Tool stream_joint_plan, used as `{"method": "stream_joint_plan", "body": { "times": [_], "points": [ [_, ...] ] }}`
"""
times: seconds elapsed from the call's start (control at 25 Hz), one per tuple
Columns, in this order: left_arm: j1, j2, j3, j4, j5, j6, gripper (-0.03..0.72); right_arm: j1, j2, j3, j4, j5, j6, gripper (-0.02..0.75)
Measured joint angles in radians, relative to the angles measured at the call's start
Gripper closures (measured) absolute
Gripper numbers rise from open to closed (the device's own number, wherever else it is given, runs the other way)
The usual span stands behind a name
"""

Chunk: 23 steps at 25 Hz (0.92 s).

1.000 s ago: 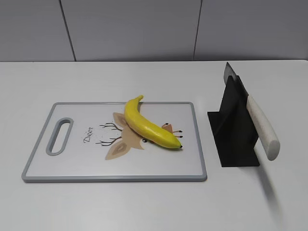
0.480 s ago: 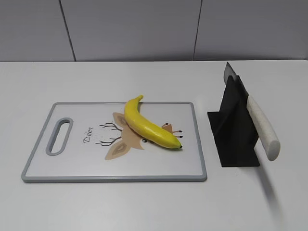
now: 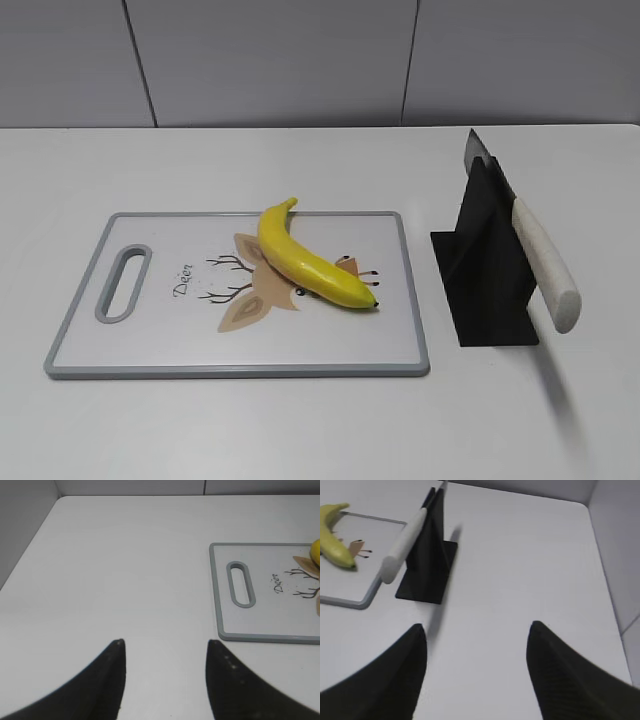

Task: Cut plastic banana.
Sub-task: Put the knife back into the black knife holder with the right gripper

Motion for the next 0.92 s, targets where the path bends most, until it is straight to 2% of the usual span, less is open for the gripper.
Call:
{"method": "stream_joint_plan", "body": {
  "times": [0.12,0.28,0.92],
  "points": [
    [0.0,0.0,0.0,0.0,0.0,0.0,0.186,-0.091,0.0,0.0,0.0,0.0,-0.001,0.251],
    [0.0,0.0,0.0,0.0,0.0,0.0,0.186,-0.155,0.0,0.0,0.0,0.0,-0.001,0.267],
    [0.0,0.0,0.0,0.0,0.0,0.0,0.186,-0.161,0.0,0.0,0.0,-0.001,-0.001,0.269]
  ]
}}
